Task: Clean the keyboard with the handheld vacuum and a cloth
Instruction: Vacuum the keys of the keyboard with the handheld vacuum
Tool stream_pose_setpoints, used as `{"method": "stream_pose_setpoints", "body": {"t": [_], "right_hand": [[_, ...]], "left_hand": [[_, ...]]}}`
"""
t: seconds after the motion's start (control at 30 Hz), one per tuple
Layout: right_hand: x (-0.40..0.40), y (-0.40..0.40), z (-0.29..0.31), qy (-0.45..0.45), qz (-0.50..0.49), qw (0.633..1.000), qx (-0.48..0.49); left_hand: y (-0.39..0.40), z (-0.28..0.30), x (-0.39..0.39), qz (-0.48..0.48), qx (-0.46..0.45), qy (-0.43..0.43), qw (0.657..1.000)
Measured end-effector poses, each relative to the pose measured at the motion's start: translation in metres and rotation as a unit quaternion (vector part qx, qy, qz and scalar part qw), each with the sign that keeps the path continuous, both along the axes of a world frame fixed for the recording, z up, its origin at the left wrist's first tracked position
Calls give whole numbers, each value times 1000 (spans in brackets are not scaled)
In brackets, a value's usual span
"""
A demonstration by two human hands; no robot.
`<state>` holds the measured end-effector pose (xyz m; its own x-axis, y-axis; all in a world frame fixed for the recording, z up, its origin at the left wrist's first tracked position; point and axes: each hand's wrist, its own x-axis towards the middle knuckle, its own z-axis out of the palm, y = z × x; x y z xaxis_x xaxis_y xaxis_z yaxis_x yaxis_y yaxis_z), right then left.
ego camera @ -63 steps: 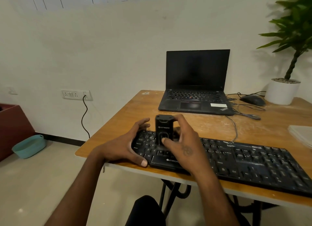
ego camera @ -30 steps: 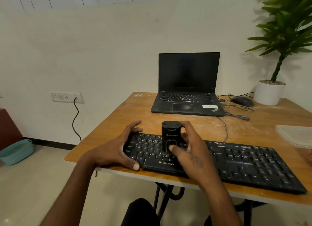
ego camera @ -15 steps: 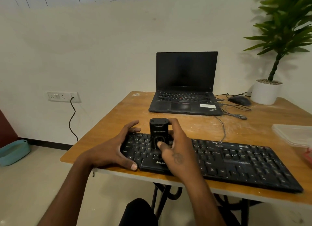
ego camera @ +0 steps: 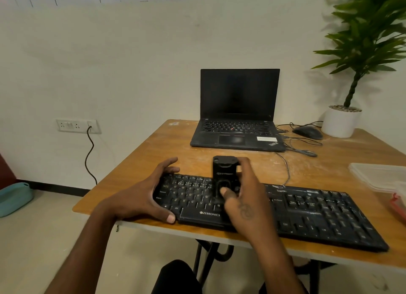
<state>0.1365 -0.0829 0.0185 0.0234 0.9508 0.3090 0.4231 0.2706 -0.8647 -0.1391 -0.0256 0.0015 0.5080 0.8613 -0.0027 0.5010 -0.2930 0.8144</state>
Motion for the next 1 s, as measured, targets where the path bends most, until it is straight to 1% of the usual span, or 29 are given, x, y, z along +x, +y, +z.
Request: {"method": "stream_pose_setpoints", "body": {"t": [0.17,0.27,0.37,0.47,0.6,0.73,0.87,1.0], "right_hand": [[-37,5,-1,-36,43,998,6],[-25,4,0,-18,47,999,-3],[3,0,1,10,20,1000,-11],[11,-1,2,0,2,1000,-4],[-19,3,2,-30,24,999,12],[-47,11,2,-37,54,998,20],[-28,6,4,-35,52,998,3],[6,-1,5,-21,10,1000,-6]], "left_hand": [[1,-1,0,0,-3,-5,1000],[1,-1,-2,-3,-6,-1,1000],[1,-2,-2,-2,-8,1,1000],[2,-2,-1,-1,-5,1,1000],[2,0,-1,-2,-3,4,1000],[2,0,0,-3,-3,0,1000],[2,-2,-2,-6,-9,-2,1000],[2,-2,-1,-4,-5,2,1000]]}}
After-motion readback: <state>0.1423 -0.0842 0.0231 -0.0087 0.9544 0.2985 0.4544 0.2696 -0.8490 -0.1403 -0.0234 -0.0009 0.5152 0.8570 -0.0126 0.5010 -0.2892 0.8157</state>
